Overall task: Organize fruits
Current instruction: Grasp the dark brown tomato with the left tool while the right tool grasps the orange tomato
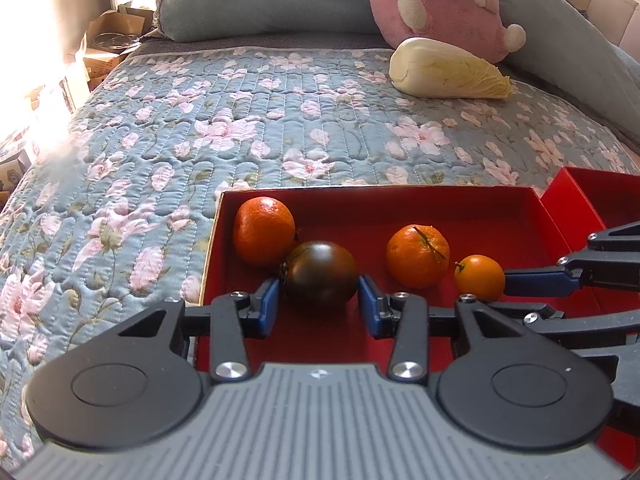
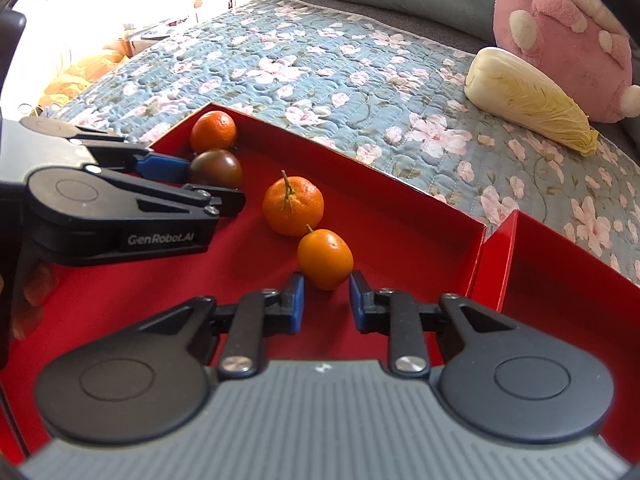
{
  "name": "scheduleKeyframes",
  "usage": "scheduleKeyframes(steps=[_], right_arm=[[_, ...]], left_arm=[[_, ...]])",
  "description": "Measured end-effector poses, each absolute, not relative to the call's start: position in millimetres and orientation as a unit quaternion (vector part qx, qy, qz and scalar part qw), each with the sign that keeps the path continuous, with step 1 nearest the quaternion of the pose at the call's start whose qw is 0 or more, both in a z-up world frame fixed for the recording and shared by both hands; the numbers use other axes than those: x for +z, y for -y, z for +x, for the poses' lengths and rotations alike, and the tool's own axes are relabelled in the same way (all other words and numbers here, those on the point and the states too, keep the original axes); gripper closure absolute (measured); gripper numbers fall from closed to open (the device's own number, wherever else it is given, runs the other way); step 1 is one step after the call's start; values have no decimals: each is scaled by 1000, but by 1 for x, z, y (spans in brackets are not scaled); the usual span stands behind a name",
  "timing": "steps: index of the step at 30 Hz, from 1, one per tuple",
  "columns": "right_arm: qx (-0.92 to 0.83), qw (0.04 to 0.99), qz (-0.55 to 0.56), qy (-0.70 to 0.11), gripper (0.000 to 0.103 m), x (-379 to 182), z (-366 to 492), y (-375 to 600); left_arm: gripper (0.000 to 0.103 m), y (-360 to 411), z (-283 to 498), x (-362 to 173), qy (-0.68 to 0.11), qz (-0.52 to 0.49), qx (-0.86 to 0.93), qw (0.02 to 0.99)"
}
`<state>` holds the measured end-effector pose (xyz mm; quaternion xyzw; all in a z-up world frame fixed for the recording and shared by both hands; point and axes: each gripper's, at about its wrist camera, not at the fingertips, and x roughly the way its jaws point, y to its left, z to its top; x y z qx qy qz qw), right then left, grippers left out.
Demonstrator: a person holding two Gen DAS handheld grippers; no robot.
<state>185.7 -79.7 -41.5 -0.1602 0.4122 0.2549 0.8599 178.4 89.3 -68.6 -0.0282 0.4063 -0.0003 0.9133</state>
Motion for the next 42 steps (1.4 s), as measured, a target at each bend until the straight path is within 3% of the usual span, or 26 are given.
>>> scheduleKeyframes(steps=[20,24,25,28,30,42], right_arm=[[289,839,-149,-436,76,-38,159,79],[292,841,-160,-427,50,-37,158,74],[295,841,-164,-424,49,-37,158,72],[309,838,-171,-416,53,-36,160,67],[304,837,-192,-413,70,-39,161,62],[297,843,-186,-409,71,-28,149,74]], left_arm=[[55,-76,141,-64,-422,-7,-11,906],[55,-78,141,-65,-422,-9,-12,906],[55,-79,141,-65,-422,-10,-13,907],[55,-80,143,-65,-419,-11,-15,908],[55,-80,144,-65,-419,-12,-16,908],[55,-75,139,-56,-419,-3,-11,908]])
